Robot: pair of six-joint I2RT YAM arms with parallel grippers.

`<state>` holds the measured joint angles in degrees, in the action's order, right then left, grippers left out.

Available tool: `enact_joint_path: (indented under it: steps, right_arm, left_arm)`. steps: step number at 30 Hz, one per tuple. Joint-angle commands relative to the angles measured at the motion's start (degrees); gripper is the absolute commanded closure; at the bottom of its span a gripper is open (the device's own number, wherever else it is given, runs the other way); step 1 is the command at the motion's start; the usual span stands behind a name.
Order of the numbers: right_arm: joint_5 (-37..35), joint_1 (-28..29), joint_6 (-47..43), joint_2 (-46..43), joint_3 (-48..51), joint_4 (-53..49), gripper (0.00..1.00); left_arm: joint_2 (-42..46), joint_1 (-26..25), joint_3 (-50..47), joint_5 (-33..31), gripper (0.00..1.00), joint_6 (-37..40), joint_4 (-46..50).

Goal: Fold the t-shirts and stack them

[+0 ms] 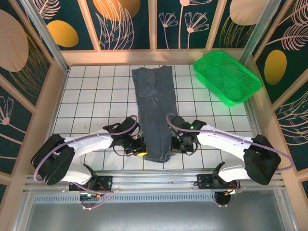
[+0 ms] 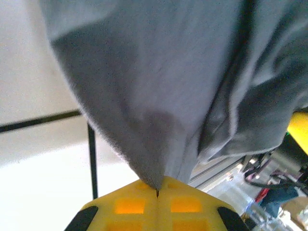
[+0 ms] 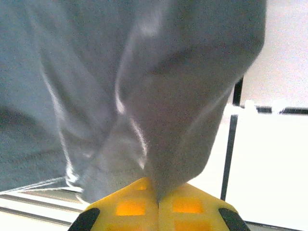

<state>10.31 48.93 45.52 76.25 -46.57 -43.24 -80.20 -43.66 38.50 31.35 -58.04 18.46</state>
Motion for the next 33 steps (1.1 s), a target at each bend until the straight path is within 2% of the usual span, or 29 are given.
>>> enact_joint_path:
  steps: [1, 5, 12, 23, 28, 30, 32, 33]
  right_arm:
    - [-1.73, -4.0, -1.02, 1.42, -5.52, -1.8, 1.0]
    - [-2.22, -10.35, -5.06, 5.98, -13.57, -1.7, 1.0]
    - [-1.6, -19.24, -11.34, 20.03, -31.39, -0.47, 1.0]
    - [0.33, -25.38, -14.55, 39.95, -50.38, 1.39, 1.0]
    - [2.53, -27.33, -16.67, 45.31, -55.45, 3.37, 1.0]
    - [2.71, -28.01, -17.38, 47.38, -58.35, 1.98, 0.85]
    - [2.44, -28.72, -17.72, 48.01, -59.47, 1.29, 0.65]
    - [2.21, -28.88, -18.11, 47.3, -59.07, 1.88, 0.58]
  left_arm:
    - [1.6, 4.02, 4.29, -4.51, 1.0, -3.69, 1.32]
    - [-0.92, 9.38, 10.42, -4.0, 1.0, -3.5, 1.15]
    - [-12.45, 16.21, 24.82, -4.13, 1.0, -0.49, 1.38]
    - [-28.88, 22.61, 39.57, -5.87, 1.0, 2.34, 1.84]
    - [-35.8, 24.12, 45.32, -6.84, 0.99, 3.19, 2.76]
    - [-37.25, 24.22, 47.07, -7.07, 0.78, 4.14, 2.38]
    - [-37.56, 24.16, 48.24, -6.78, 0.46, 5.65, 1.15]
    - [-37.37, 24.23, 48.8, -6.88, 0.41, 6.02, 1.52]
